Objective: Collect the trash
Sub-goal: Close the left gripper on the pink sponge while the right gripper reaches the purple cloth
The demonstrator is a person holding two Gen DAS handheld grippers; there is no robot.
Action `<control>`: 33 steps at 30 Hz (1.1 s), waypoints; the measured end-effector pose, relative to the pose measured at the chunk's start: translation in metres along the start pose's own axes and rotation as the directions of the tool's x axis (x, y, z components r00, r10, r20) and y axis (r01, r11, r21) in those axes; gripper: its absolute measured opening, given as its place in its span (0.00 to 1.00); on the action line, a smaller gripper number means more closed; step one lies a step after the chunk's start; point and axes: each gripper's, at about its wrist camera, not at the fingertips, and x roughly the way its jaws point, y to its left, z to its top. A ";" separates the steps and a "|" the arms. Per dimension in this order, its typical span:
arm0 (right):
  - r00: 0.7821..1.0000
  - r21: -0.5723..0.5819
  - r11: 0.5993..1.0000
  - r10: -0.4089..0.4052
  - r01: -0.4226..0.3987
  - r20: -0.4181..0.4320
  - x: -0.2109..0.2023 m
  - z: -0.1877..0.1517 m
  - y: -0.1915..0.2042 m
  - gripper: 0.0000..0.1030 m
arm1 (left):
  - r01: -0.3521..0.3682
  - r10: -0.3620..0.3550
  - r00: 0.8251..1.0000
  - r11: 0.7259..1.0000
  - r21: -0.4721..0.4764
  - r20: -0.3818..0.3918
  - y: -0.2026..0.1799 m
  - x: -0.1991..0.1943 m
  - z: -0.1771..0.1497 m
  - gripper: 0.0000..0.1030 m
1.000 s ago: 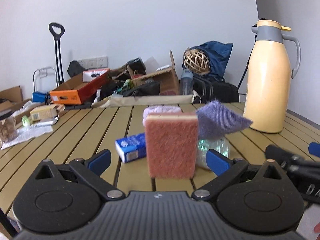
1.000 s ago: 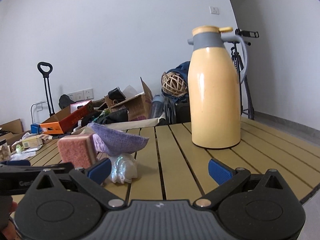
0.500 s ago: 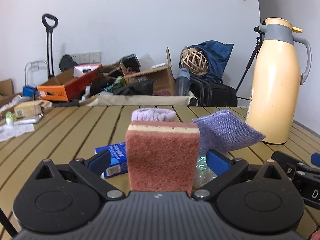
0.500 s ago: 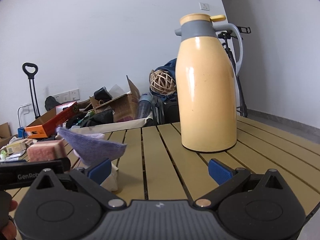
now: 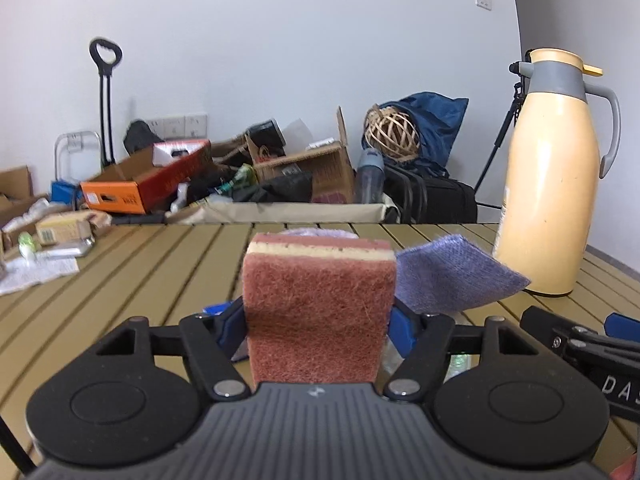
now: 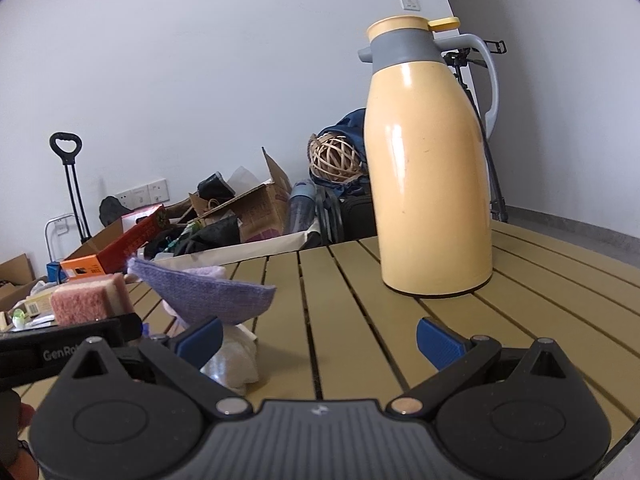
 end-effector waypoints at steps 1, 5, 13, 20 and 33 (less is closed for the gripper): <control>1.000 0.006 1.000 0.004 -0.004 0.001 0.000 0.001 0.001 1.00 | -0.006 0.006 1.000 1.000 0.005 0.004 0.001 -0.001 0.001 0.68; 1.000 0.027 0.999 0.022 -0.022 -0.001 0.002 0.001 0.008 1.00 | -0.031 0.031 1.000 1.000 -0.002 0.003 0.015 -0.005 0.005 0.68; 0.996 0.017 0.996 0.086 -0.087 0.037 0.000 0.006 0.032 1.00 | -0.082 0.082 0.997 0.996 -0.032 0.006 0.047 -0.014 0.015 0.68; 0.994 -0.043 0.994 0.098 -0.096 0.055 0.009 0.017 0.059 1.00 | -0.095 0.095 0.995 0.994 -0.054 0.003 0.062 -0.016 0.019 0.68; 0.992 -0.045 0.993 0.102 -0.106 -0.073 0.042 0.024 0.064 0.77 | -0.116 0.115 0.993 0.992 -0.059 -0.012 0.066 -0.011 0.018 0.68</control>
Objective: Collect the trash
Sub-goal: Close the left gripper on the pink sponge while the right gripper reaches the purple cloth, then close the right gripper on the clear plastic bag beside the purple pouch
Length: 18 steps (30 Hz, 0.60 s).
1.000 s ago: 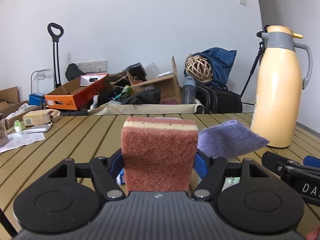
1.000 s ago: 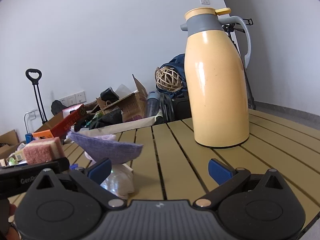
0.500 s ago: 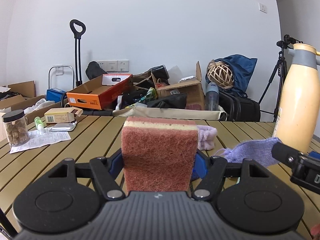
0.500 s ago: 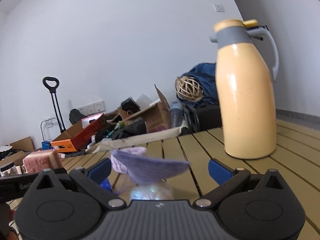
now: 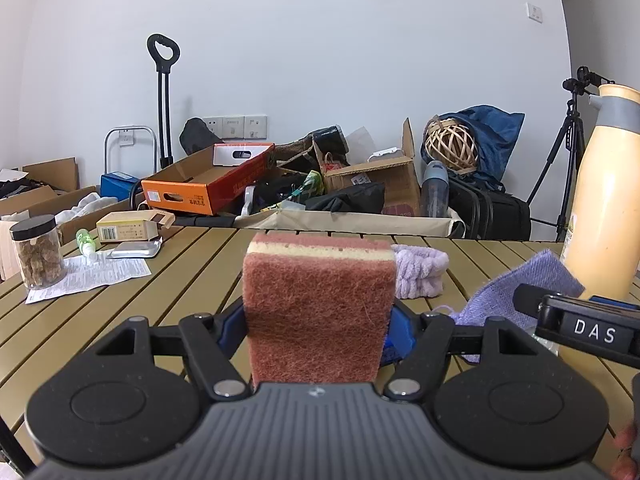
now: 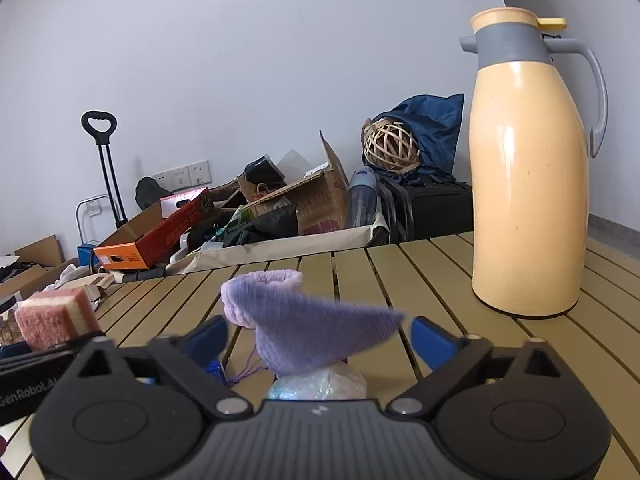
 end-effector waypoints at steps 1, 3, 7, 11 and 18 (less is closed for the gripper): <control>1.000 0.001 1.000 0.002 -0.002 -0.008 0.001 -0.001 -0.001 0.59 | 0.000 0.000 1.000 1.000 0.001 -0.002 -0.001 0.001 0.000 0.68; 1.000 0.001 1.000 0.012 -0.012 -0.026 0.004 -0.001 -0.003 0.29 | 0.001 -0.001 1.000 1.000 0.003 -0.002 -0.002 0.001 0.000 0.68; 0.999 0.023 0.999 0.023 -0.022 -0.028 0.004 -0.002 -0.006 0.24 | 0.001 -0.001 1.000 1.000 0.008 0.001 -0.003 0.001 -0.001 0.68; 0.999 0.108 0.993 0.045 -0.043 -0.015 0.001 -0.001 -0.020 0.53 | -0.004 0.004 1.000 1.000 0.000 -0.002 0.001 0.002 -0.001 0.68; 0.997 0.105 0.994 0.017 -0.009 -0.080 0.014 -0.006 -0.020 0.99 | -0.004 0.004 1.000 1.000 -0.002 -0.006 0.002 0.004 -0.001 0.68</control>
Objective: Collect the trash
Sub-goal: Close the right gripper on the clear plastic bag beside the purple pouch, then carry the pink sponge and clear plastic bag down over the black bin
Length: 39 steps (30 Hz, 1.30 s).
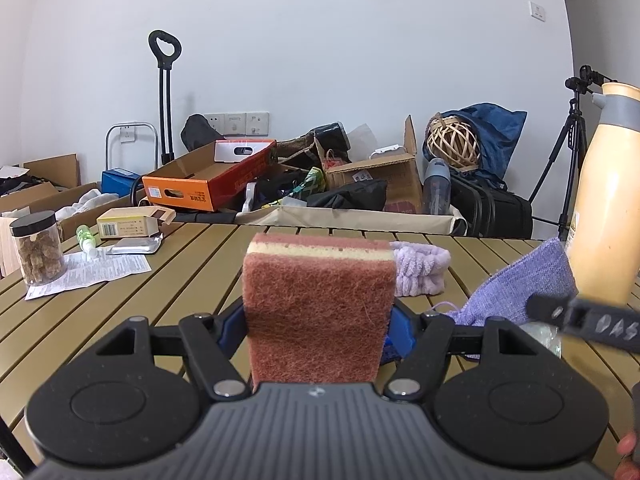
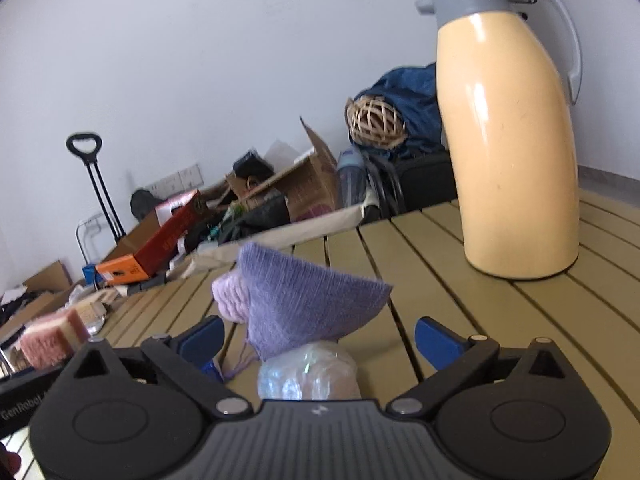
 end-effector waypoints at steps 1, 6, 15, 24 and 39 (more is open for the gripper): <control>1.000 -0.015 1.000 -0.006 0.006 -0.024 0.005 -0.002 0.002 0.99 | 0.001 -0.001 1.000 1.000 0.002 0.000 -0.001 0.000 0.000 0.68; 0.995 -0.062 0.997 -0.044 0.038 -0.090 0.019 -0.011 0.012 0.96 | 0.003 -0.003 1.000 1.000 0.005 -0.001 -0.002 0.000 -0.001 0.68; 0.994 -0.098 0.995 -0.022 0.012 -0.109 0.021 -0.015 0.016 0.40 | 0.003 -0.003 1.000 1.000 0.007 -0.006 -0.003 0.001 -0.002 0.68; 0.997 -0.062 0.997 0.042 -0.046 -0.065 0.007 -0.012 0.014 0.24 | 0.000 0.000 1.000 1.000 0.007 -0.011 -0.003 0.002 -0.003 0.68; 0.992 -0.032 0.992 0.125 -0.124 0.017 -0.059 -0.013 0.019 0.23 | 0.008 -0.008 1.000 1.000 -0.012 -0.011 0.004 -0.033 0.000 0.68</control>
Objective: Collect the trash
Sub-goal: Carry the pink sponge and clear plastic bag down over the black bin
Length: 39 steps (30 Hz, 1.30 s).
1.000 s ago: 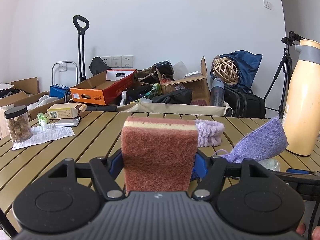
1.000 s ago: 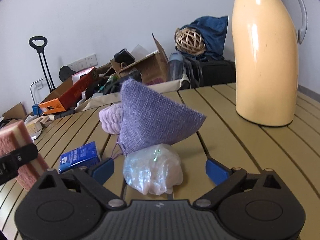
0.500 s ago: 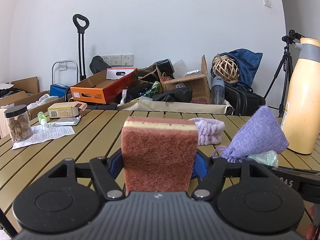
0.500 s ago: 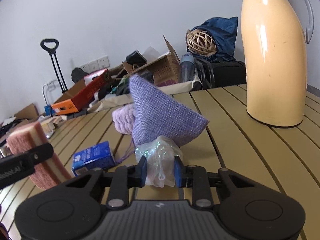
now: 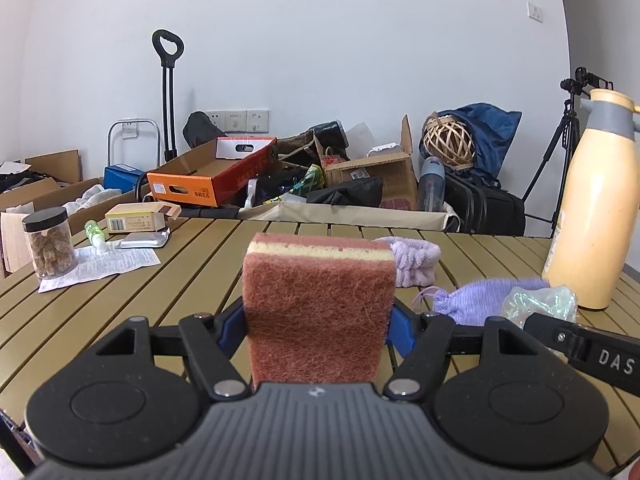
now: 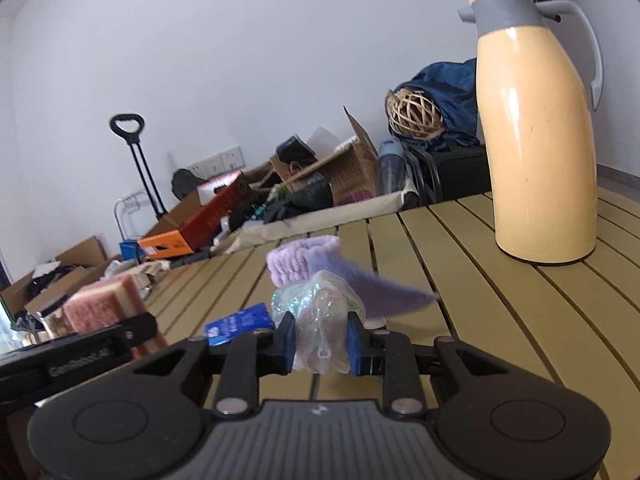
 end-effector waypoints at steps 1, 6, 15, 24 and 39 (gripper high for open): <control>1.000 -0.003 1.000 0.003 -0.003 0.006 -0.005 0.000 0.001 0.23 | 0.001 -0.001 1.000 1.000 -0.002 0.003 0.000 -0.004 0.000 0.68; 0.999 0.005 1.000 0.023 -0.023 0.039 -0.028 -0.002 0.004 0.23 | 0.016 -0.016 1.000 1.000 -0.005 0.012 0.001 -0.023 -0.002 0.68; 0.997 -0.040 0.998 0.050 -0.048 0.055 -0.070 -0.025 0.013 0.23 | 0.028 -0.028 0.999 1.000 -0.015 -0.018 0.006 -0.049 -0.027 0.68; 0.998 -0.090 0.994 0.065 -0.062 0.026 -0.103 -0.057 0.014 0.23 | 0.042 -0.042 0.999 0.999 0.004 -0.005 0.011 -0.085 -0.051 0.68; 0.994 -0.173 0.982 0.066 -0.081 -0.092 -0.142 -0.108 0.021 0.23 | 0.062 -0.059 0.997 0.996 0.066 -0.043 0.019 -0.131 -0.095 0.68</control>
